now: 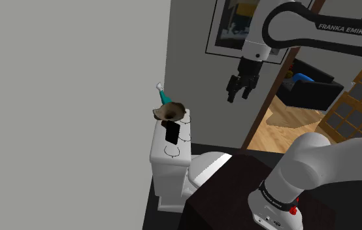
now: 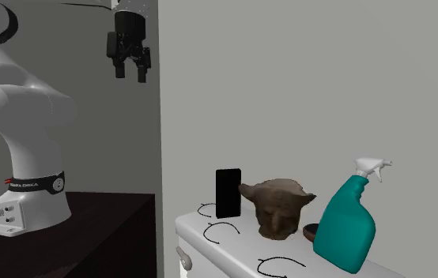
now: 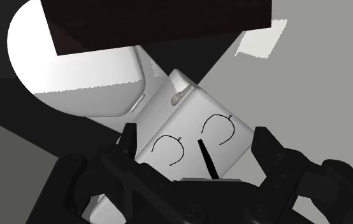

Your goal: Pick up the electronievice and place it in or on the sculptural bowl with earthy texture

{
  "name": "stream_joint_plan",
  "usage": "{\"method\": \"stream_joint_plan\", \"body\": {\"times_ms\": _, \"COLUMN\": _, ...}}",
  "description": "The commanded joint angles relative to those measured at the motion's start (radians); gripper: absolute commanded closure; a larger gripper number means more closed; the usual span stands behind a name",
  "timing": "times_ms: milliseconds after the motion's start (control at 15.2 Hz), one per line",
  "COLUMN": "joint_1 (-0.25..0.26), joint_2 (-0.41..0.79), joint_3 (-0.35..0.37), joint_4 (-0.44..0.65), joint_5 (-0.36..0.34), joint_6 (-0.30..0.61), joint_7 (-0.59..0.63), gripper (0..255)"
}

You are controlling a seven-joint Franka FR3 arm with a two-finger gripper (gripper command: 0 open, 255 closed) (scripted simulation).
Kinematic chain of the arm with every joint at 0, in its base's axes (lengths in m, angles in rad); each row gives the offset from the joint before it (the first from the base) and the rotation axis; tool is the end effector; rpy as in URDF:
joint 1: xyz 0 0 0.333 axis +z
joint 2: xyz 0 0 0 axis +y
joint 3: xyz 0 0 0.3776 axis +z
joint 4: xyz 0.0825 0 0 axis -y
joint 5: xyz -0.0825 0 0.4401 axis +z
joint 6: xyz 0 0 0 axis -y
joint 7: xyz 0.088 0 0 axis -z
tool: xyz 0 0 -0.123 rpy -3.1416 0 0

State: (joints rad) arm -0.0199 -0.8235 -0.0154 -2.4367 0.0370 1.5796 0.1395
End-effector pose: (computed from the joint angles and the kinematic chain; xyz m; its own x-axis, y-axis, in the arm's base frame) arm 0.3060 -0.0077 0.5881 0.9848 -0.1688 -0.0400 -0.1705 -0.9844 -0.0431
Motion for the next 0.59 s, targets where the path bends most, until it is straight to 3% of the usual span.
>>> {"method": "stream_joint_plan", "body": {"times_ms": 0, "joint_1": 0.0, "joint_2": 0.0, "joint_3": 0.0, "joint_4": 0.0, "joint_5": 0.0, "joint_6": 0.0, "joint_7": 0.0, "gripper": 0}}
{"method": "stream_joint_plan", "body": {"times_ms": 528, "joint_1": 0.043, "joint_2": 0.269, "joint_3": -0.006, "joint_4": -0.004, "joint_5": -0.016, "joint_6": 0.251, "joint_7": -0.108, "gripper": 0}}
